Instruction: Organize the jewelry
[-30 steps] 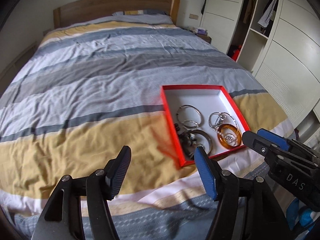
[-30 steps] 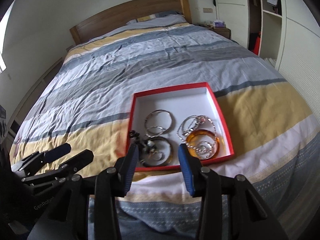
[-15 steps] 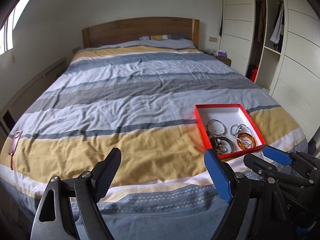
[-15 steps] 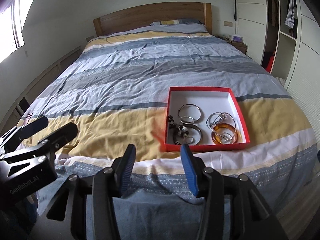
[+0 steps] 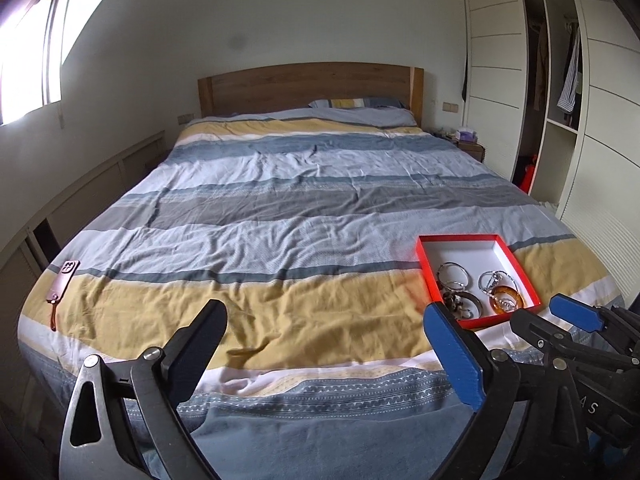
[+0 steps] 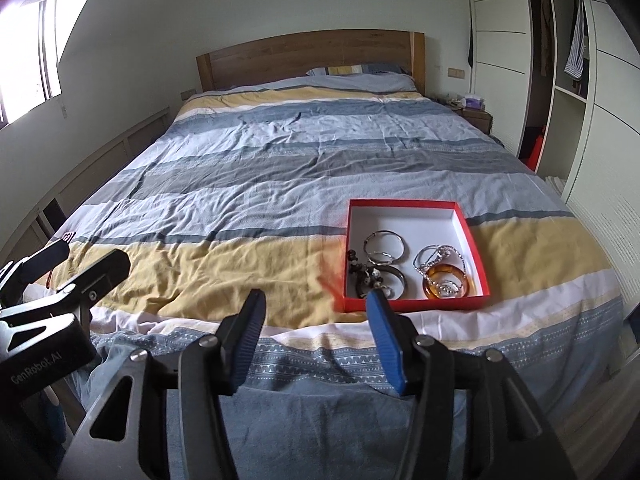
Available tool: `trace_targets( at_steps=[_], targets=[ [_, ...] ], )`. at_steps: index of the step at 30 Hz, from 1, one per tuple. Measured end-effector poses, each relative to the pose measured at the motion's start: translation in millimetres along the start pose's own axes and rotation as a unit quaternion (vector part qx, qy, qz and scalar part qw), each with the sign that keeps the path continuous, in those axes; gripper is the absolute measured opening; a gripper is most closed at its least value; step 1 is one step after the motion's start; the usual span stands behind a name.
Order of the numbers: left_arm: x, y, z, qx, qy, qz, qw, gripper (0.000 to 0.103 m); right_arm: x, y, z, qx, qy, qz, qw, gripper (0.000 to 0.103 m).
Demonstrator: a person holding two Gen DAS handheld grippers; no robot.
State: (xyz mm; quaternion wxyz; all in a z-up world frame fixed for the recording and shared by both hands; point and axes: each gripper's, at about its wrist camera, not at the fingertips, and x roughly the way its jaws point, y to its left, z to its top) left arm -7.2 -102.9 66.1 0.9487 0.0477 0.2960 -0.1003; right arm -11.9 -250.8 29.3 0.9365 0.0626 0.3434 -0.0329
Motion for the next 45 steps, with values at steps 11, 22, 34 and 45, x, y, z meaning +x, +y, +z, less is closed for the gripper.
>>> trace_targets(
  at_steps=[11,22,34,45],
  targets=[
    [-17,14,-1,-0.009,-0.021,0.022,0.9995,0.102,-6,6,-1,-0.008,-0.006,-0.004,1.0,0.056],
    [-19,26,-6,-0.02,-0.035,0.058,0.9975,0.102,-11,8,2,-0.021,-0.022,-0.035,0.999,0.067],
    [-11,22,-12,-0.005,-0.025,0.065,0.9976,0.102,-2,3,-1,-0.014,-0.013,-0.054,0.998,0.072],
    [-9,22,-14,-0.006,-0.016,0.059,0.9981,0.102,0,7,-4,-0.014,-0.009,-0.053,0.998,0.072]
  ],
)
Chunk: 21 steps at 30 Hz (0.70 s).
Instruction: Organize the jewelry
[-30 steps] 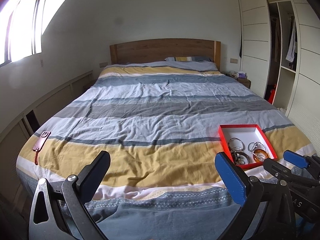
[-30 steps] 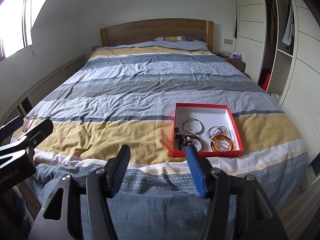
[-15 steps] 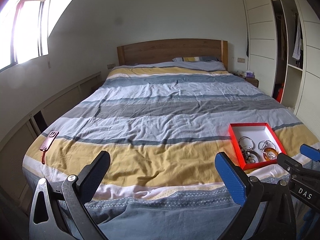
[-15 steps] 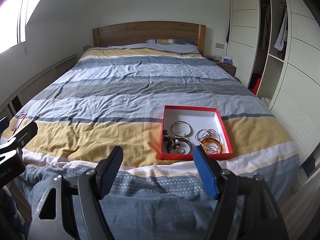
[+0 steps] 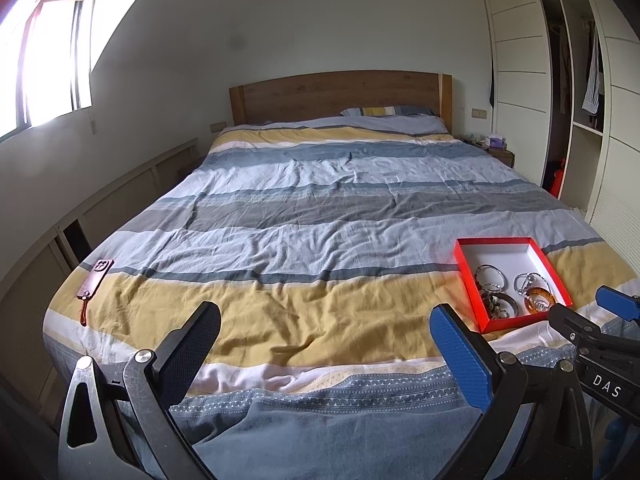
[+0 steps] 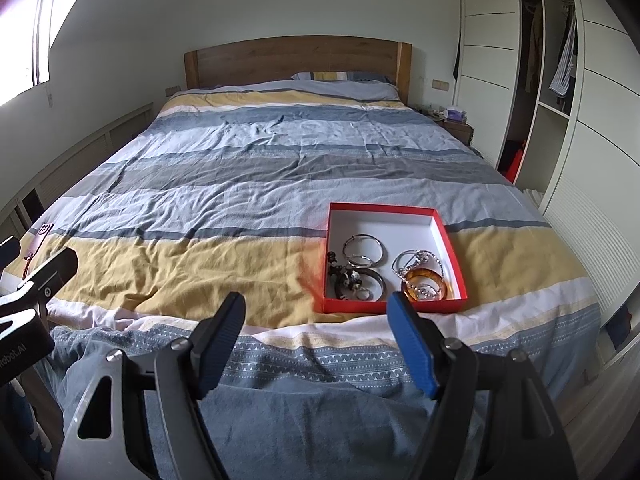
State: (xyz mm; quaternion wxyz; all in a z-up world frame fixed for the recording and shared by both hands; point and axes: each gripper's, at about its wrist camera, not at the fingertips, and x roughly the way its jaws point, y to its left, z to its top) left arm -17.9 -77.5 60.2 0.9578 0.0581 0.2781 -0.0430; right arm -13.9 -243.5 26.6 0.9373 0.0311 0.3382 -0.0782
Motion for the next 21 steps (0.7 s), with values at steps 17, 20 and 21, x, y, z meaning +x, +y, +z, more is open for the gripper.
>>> trace_targets(
  at_steps=[17,20,21],
  targets=[
    [3.0,-3.5,-3.1,0.007,0.01,-0.009,0.9999,0.102,5.3,0.9,-5.4,-0.001,0.01,0.005,1.0,0.072],
    [2.9,-3.6,-3.2,0.007,0.011,-0.011,0.9998,0.102,5.4,0.9,-5.6,-0.001,0.011,0.005,1.0,0.072],
    [3.0,-3.7,-3.1,0.007,0.011,-0.011,0.9998,0.102,5.4,0.9,-5.8,-0.001,0.011,0.005,1.0,0.072]
  ],
)
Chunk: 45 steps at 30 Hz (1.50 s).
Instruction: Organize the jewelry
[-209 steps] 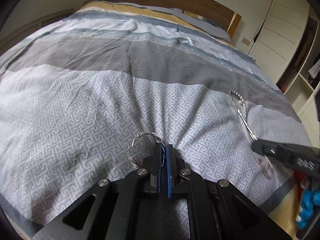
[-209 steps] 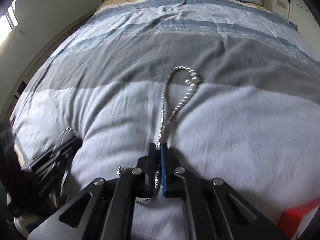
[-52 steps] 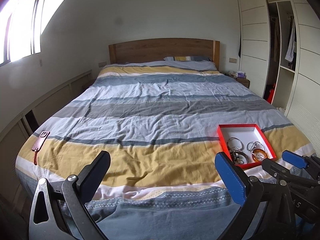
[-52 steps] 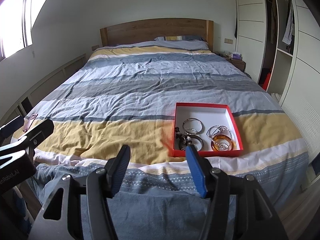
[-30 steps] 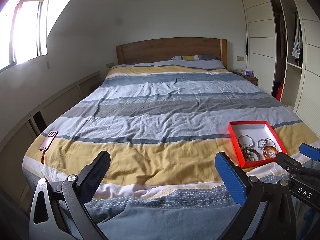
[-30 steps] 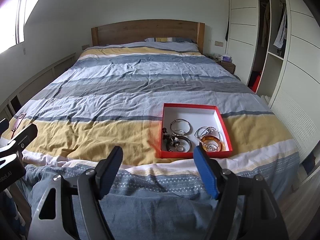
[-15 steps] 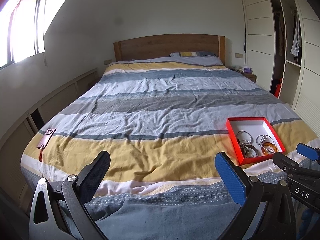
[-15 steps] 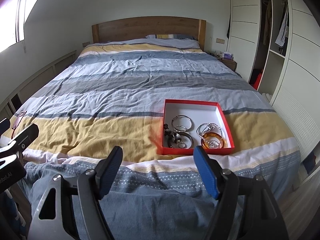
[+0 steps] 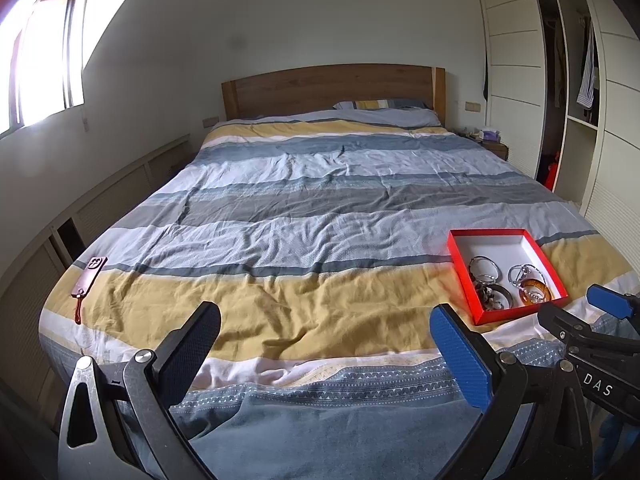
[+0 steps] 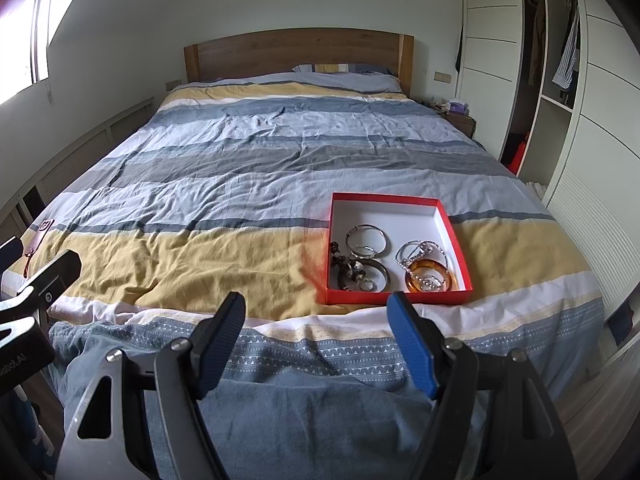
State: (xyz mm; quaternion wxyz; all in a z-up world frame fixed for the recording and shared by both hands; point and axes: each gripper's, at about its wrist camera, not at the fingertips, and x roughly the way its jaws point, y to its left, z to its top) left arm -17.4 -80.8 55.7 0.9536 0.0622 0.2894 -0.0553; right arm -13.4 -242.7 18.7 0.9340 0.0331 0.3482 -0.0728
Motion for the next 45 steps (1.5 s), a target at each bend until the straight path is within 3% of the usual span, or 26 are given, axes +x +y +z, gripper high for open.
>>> trace_targets(
  at_steps=[45],
  targets=[
    [4.7,-0.5,-6.7,0.007,0.014,-0.011,0.9998,0.102,2.5,-0.2,1.5,0.0,0.005,0.002,1.0,0.072]
  ],
)
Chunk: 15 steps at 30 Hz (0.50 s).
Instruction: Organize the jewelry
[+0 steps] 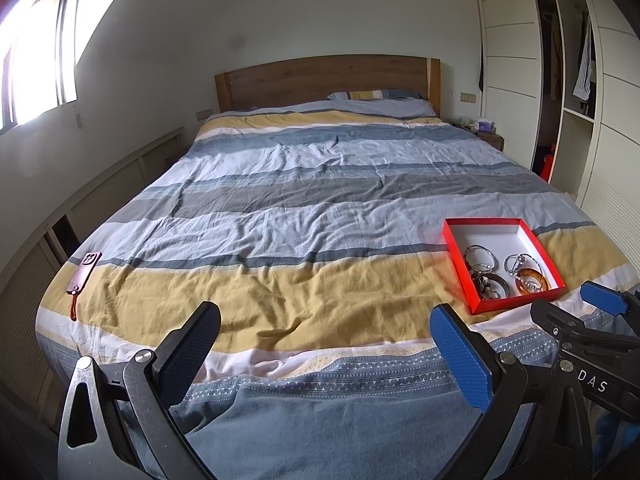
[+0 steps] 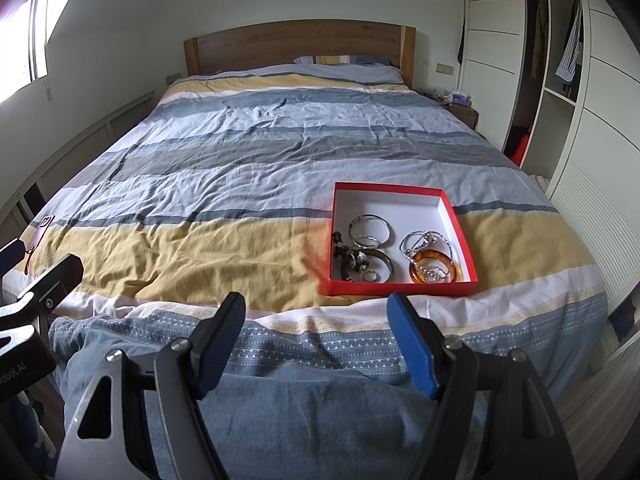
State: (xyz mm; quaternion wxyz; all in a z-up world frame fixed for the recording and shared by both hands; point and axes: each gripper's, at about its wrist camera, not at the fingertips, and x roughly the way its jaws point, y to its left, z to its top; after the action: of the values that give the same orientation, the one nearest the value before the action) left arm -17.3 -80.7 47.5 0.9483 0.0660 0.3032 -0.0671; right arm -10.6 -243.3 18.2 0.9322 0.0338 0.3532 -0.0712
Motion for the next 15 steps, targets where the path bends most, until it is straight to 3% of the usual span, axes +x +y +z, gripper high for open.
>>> trace_targets(
  at_steps=[15],
  targets=[
    [-8.3,4.0,3.1,-0.003,-0.012,-0.015,0.9998,0.103,-1.0,0.9,1.3,0.0,0.001,-0.001,1.0,0.072]
  ],
)
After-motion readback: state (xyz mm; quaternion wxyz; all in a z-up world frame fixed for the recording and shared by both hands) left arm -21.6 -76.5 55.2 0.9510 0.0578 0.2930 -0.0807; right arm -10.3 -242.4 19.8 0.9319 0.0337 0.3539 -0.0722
